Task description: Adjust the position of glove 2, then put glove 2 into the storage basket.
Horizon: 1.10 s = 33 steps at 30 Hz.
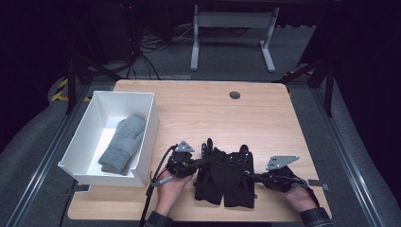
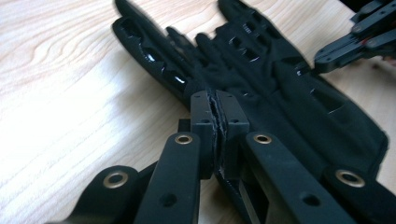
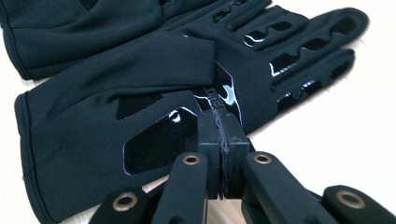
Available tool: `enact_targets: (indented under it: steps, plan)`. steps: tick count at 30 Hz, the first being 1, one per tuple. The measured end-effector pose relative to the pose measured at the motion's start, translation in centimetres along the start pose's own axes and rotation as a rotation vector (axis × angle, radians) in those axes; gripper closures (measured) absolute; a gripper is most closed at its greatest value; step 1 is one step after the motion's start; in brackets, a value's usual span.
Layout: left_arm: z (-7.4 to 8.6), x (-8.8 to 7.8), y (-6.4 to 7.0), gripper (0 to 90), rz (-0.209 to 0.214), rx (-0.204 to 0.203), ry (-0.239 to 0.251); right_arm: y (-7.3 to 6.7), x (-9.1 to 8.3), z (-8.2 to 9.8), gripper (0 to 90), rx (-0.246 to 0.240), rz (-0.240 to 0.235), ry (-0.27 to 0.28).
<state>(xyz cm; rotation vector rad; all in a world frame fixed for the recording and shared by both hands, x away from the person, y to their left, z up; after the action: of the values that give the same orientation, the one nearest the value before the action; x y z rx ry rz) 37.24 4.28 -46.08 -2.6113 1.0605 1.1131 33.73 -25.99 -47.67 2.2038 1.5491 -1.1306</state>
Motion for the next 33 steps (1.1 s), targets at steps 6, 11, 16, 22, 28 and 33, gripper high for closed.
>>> enact_targets:
  steps: [6,11,16,22,28,33]
  plan:
    - [-1.2,-0.7,0.2,87.5,0.027,0.002,0.026,0.1,0.6,-0.6,90.0,-0.009,-0.011,-0.004]
    - [-2.2,-1.0,0.6,87.5,0.047,0.026,0.031,0.3,1.2,-1.3,90.0,-0.014,-0.010,-0.005]
    - [-3.1,-1.2,1.0,87.5,0.063,0.045,0.030,0.4,1.6,-1.7,90.0,-0.012,-0.018,-0.004]
    - [-3.9,-1.0,1.6,87.5,0.084,0.062,0.028,0.5,2.1,-2.3,90.0,-0.016,-0.017,-0.007]
    - [-4.6,-0.5,2.0,87.5,0.107,0.072,0.028,0.2,3.0,-3.1,90.0,-0.025,-0.032,-0.015]
    - [-4.8,0.1,2.4,87.6,0.112,0.080,0.018,0.0,3.7,-3.7,90.0,-0.036,-0.038,-0.018]
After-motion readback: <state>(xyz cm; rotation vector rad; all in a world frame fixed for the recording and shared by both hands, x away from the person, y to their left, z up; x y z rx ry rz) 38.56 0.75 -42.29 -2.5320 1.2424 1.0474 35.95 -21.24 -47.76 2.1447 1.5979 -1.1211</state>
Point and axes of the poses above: each handheld gripper's, and its own axes: x roughly forward along the jaws, z roughly out of its underside, y roughly to its right, the point moved 3 cm from there along x, roughly forward along the jaws, and after that the axes turned 14 degrees about -z, right-handed, at the moved point
